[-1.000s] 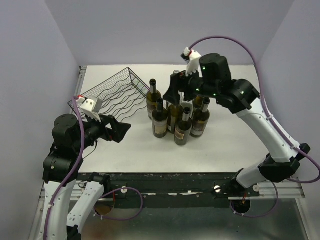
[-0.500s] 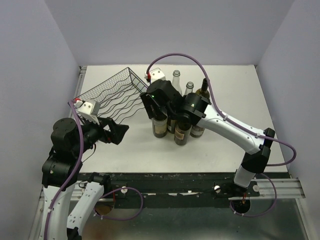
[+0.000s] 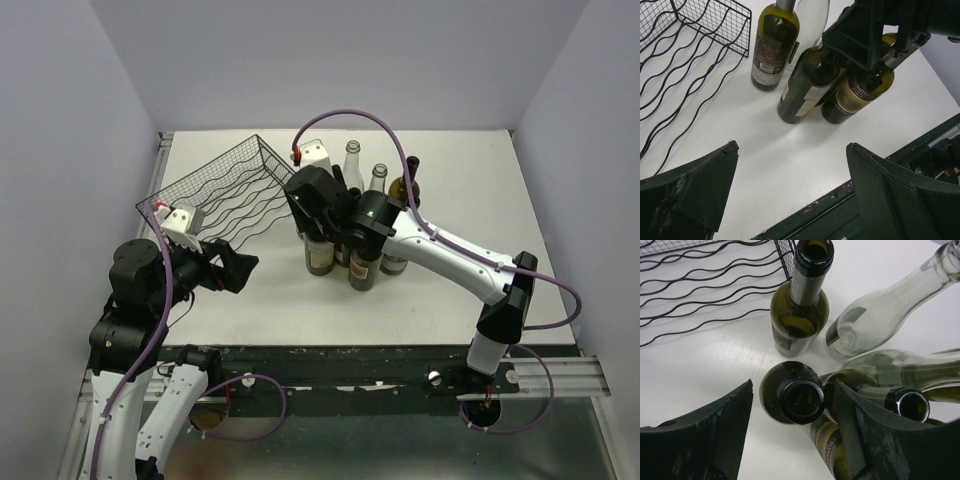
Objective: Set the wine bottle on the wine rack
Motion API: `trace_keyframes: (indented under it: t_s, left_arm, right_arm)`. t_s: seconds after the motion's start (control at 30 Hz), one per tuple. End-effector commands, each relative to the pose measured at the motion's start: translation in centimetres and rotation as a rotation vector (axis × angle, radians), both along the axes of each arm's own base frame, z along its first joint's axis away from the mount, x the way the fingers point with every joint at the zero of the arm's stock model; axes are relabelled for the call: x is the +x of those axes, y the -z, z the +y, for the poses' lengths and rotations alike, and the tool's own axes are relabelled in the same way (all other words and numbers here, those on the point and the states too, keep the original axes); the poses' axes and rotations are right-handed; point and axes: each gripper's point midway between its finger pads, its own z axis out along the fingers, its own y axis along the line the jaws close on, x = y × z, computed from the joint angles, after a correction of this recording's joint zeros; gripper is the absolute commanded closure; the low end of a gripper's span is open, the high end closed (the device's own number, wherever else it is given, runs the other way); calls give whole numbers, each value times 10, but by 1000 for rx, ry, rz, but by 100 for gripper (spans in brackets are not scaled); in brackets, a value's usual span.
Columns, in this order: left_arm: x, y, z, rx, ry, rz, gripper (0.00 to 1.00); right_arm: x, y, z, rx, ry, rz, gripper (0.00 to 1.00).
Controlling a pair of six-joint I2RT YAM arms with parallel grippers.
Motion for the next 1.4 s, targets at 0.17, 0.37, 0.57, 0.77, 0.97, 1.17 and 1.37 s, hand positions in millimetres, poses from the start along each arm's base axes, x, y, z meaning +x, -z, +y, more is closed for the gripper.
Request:
trace_keyframes:
  t_s: [0.17,0.37,0.57,0.77,0.97,1.17,1.37]
  left_arm:
    - [-2,9,0,-17,-8,14,1]
    - [-1,13,0,-16,-10,15,1]
    - [2,16,0,-19,-14,15,1]
    - [5,15,-3,-34,2,-16,1]
    - [6,15,-16,-66,81,-69,1]
    - [1,20,-32,-120,185,-136,1]
    - [8,32,-40,-125,229,-151,1]
  right_arm:
    - [12,20,2,8,73,-19,35]
    - [19,20,-6,14,103,-36,53]
    - [20,6,-7,30,94,-59,83]
    - [14,-18,3,86,17,-60,99]
    - [-4,-55,16,209,-100,-32,99]
    - [-26,-84,20,303,-190,8,99]
    - [-47,-111,23,391,-276,51,99]
